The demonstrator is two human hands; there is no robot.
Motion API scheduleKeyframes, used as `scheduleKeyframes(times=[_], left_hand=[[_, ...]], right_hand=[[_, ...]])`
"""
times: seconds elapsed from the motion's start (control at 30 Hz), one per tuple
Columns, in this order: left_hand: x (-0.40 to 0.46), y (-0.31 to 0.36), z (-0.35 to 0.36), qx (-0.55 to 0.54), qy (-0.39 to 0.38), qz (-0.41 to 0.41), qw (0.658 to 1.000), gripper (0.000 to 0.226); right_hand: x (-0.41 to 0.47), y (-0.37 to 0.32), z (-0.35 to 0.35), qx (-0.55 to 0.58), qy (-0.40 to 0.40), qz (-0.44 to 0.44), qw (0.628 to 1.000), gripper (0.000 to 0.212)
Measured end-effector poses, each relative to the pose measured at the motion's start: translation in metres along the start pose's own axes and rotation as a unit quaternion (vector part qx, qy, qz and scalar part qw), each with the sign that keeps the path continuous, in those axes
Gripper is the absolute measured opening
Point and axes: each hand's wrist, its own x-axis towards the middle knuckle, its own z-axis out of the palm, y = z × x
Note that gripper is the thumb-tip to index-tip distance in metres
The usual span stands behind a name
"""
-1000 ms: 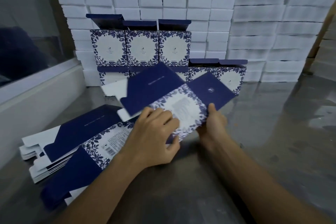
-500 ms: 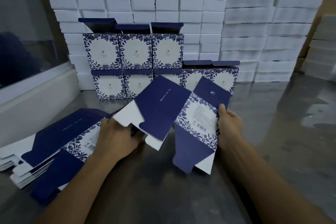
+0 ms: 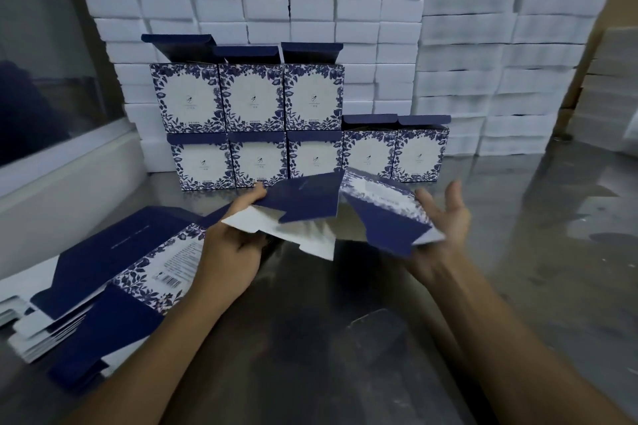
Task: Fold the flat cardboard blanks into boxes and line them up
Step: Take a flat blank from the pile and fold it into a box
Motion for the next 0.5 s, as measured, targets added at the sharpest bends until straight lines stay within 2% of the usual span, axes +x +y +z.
scheduleKeyframes(times=[0.07,0.1,0.2,0.3,0.37,0.5], left_hand=[[0.0,0.005,0.004,-0.05,-0.011,-0.003,0.999,0.043],[-0.001,0.01,0.007,-0.095,-0.022,-0.019,0.995,0.035],[-0.006,0.02,0.019,-0.166,-0.036,-0.058,0.984,0.025],[-0.009,0.027,0.027,-0.212,-0.059,-0.075,0.973,0.027],[-0.009,0.029,0.026,-0.239,-0.067,-0.084,0.965,0.03],[-0.008,0.03,0.022,-0.238,-0.042,-0.091,0.966,0.027]], right_hand=[[-0.001,0.007,0.0,0.007,-0.077,0.03,0.997,0.067],[-0.003,0.01,0.002,-0.012,-0.099,0.012,0.995,0.061],[-0.01,0.024,0.012,-0.151,-0.139,-0.064,0.977,0.037],[-0.015,0.036,0.012,-0.267,-0.161,-0.117,0.943,0.047],[-0.015,0.035,0.012,-0.272,-0.166,-0.148,0.936,0.051],[-0.01,0.025,0.009,-0.223,-0.14,-0.16,0.951,0.069]])
